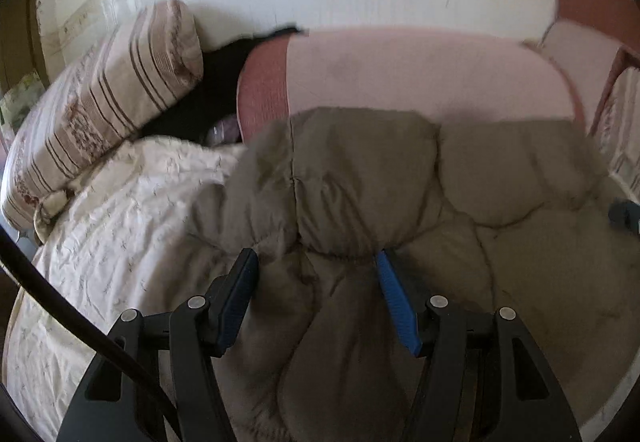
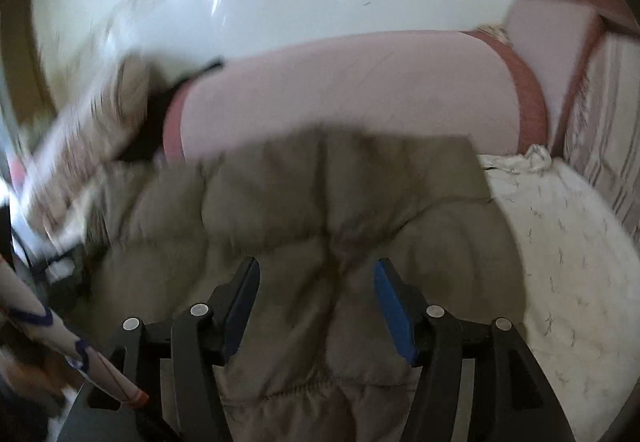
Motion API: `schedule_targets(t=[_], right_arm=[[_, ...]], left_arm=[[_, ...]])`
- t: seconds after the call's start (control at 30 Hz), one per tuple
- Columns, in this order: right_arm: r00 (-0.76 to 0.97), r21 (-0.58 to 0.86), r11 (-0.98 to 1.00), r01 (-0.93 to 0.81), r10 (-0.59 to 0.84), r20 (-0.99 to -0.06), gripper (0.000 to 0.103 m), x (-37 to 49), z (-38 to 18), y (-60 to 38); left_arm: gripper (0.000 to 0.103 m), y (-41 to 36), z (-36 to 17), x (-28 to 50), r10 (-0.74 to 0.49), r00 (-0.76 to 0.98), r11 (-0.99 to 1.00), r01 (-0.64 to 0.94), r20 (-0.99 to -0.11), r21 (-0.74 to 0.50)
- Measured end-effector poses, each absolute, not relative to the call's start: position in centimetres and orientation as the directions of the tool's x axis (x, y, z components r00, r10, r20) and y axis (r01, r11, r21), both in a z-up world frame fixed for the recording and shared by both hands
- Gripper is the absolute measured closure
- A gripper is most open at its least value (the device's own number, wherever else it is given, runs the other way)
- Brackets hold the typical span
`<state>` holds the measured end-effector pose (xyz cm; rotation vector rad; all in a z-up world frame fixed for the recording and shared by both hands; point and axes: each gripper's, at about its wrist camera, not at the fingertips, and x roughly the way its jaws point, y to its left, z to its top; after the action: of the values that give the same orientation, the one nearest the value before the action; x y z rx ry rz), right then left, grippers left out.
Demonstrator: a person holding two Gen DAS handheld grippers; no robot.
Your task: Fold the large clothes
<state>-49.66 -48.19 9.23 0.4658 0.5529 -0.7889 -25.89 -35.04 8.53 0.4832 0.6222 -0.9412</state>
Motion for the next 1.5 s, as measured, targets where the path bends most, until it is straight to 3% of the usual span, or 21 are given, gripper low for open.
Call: schedule_targets(t=[0.13,0.23,0.4,0.57,0.87,1.03,1.3,1.5], right_arm=[[0.507,0.122,0.597,0.793,-0.535,-0.675,0.033,-47.1,6.6,-49.8],[0.495,0.163,0.571,0.805,-0.495,-0.714,0.030,-46.3,4.9,-52.2],[0.480,0.162,0.557,0.814,-0.491,-0.727,0.027,-45.5,3.4,-53.6],[0.449,0.152,0.532,0.833,-0.489,-0.748,0.027,-45.7,4.1,-53.1],[0.611,0.368,0.509,0.778,-0.475,-0.633,0.027,-54.6,7.7,-40.1],[0.594,0.342,0.504,0.793,-0.513,-0.620,0.031,-55.9,8.7,-34.9],[0.566,0.247,0.538,0.806,-0.577,-0.589,0.031,-53.9,8.8,-34.2],[0.527,0.205,0.522,0.828,-0.597,-0.605,0.031,-51.6,7.2,-36.9]], left_arm=[[0.033,-37.0,6.4,-24.1,-0.549,0.402,0.508,0.857,-0.733,0.089],[0.027,-38.1,5.3,-22.5,-0.543,0.370,0.515,0.856,-0.754,0.048],[0.021,-39.7,4.0,-22.3,-0.529,0.407,0.530,0.844,-0.745,0.084],[0.021,-38.7,4.8,-22.9,-0.497,0.411,0.546,0.833,-0.764,0.092],[0.021,-25.7,7.8,-29.4,-0.579,0.388,0.548,0.837,-0.717,0.011],[0.021,-20.6,8.6,-33.0,-0.567,0.442,0.587,0.809,-0.695,0.035],[0.021,-19.5,9.3,-33.2,-0.557,0.559,0.645,0.757,-0.614,0.105],[0.021,-21.5,7.0,-29.8,-0.543,0.510,0.669,0.743,-0.667,0.024]])
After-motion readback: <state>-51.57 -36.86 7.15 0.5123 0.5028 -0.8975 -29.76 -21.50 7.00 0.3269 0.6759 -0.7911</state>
